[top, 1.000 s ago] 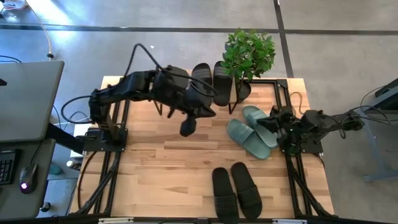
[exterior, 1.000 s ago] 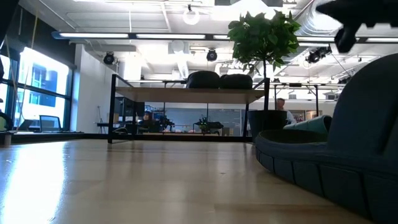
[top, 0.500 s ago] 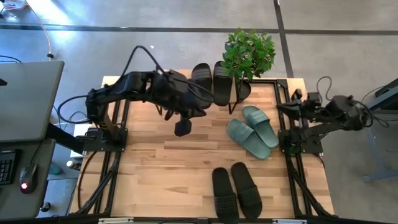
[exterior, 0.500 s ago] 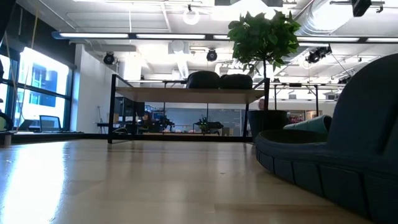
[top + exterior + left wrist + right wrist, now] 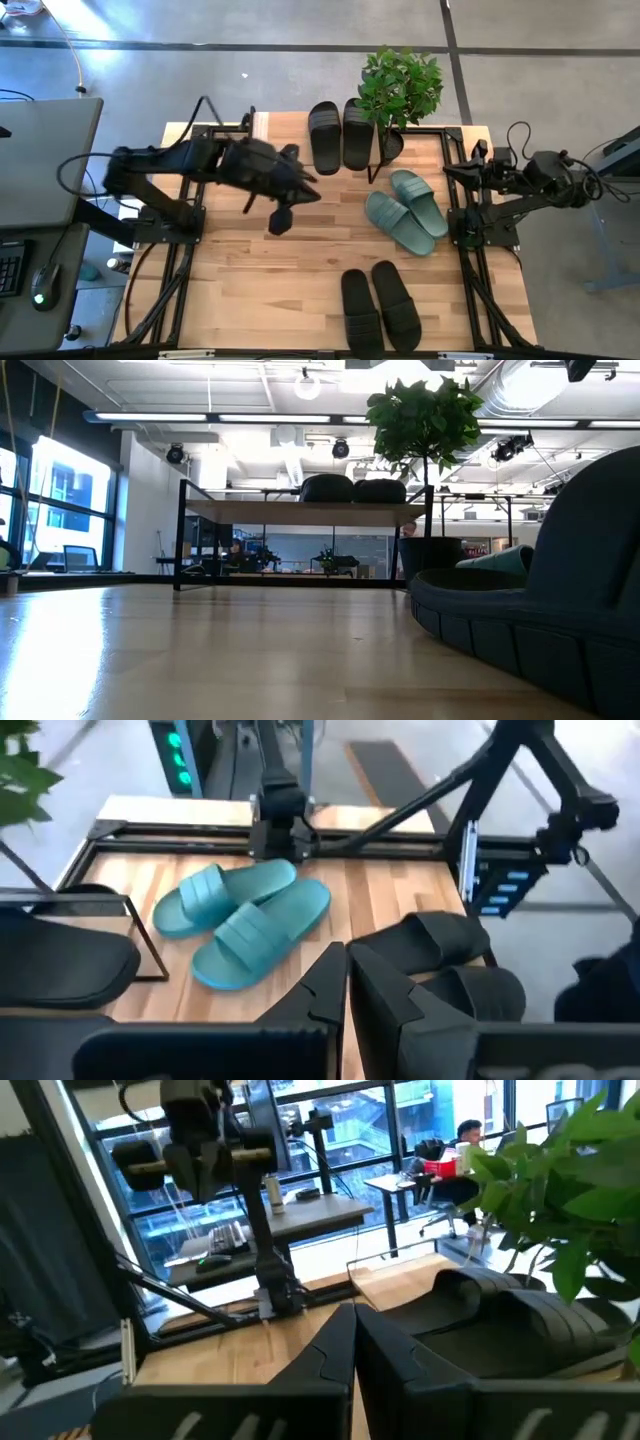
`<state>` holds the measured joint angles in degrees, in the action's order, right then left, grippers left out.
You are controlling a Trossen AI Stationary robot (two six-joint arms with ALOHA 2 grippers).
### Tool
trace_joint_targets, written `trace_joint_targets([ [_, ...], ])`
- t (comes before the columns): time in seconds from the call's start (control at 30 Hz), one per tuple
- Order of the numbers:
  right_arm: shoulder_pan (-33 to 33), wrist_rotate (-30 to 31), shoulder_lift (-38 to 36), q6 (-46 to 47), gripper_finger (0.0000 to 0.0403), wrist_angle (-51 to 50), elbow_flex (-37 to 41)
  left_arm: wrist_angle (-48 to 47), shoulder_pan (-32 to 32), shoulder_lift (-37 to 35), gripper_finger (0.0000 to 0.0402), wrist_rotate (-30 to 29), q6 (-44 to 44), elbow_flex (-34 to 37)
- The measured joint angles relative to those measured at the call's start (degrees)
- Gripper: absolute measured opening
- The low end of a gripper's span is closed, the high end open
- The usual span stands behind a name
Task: Pick and place slides into the shelf
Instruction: Put the green slipper under the shelf
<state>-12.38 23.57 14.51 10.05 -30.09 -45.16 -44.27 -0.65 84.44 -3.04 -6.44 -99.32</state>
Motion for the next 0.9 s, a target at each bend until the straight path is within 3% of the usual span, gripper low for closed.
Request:
trace_joint_targets([
  [0.17,-0.02,-0.02,1.35,-1.17,0.0003,-2.53,-3.6,7.89,-0.11,-8.16,0.0007,-2.8,-6.28,14.22],
  [0.33,-0.01,-0.07,5.03,-6.16,0.003,-8.86,-10.01,14.19,0.05,-13.39,0.0007,-2.41,-11.34,22.75],
  [0.63,0.0,2.97,20.29,-11.96,0.0117,-29.87,-24.23,13.93,3.36,-17.17,0.0007,-4.92,-10.51,23.76],
  [0.9,-0.02,4.84,35.24,-14.76,0.0113,-42.78,-23.53,12.41,6.27,-20.81,0.0007,-14.04,-11.35,23.77],
])
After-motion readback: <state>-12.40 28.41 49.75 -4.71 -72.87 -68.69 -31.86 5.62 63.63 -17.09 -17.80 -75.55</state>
